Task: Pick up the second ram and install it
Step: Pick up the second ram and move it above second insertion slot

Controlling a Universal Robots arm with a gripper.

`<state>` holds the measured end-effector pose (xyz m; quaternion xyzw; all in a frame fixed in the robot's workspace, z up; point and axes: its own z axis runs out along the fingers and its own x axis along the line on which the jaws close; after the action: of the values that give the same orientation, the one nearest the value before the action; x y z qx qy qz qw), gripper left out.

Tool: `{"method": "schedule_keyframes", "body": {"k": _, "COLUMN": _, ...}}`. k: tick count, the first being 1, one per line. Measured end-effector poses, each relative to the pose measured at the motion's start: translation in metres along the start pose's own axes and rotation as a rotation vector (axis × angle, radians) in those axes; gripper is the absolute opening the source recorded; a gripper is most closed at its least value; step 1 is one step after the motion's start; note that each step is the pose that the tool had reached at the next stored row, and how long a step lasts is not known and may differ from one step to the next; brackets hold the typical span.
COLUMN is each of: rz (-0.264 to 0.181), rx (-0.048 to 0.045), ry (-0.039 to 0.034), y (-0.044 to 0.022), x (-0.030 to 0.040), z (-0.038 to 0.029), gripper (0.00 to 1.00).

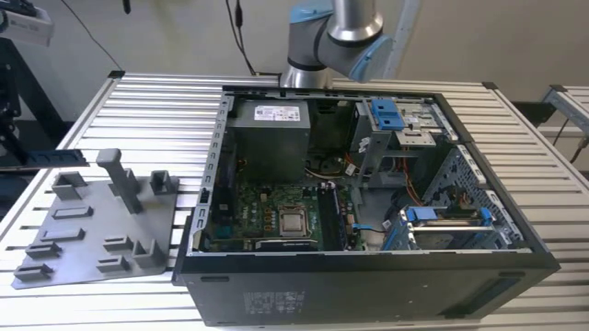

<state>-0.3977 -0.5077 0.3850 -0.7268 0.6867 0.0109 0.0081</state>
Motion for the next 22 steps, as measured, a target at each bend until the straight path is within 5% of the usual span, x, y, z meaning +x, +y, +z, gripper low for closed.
{"method": "schedule_keyframes", "body": {"k": 10, "rz": 0.0, "rx": -0.0001, "ry": -0.0001, "y": -0.0244, "x": 0.0014, "z": -0.0001, "gripper": 0.14}}
{"method": "schedule_keyframes", "body": {"k": 22, "rz": 0.0, "rx": -0.0004, "ry": -0.0001, "y": -0.066, "x": 0.0037, "z": -0.0003, "gripper": 0.14}}
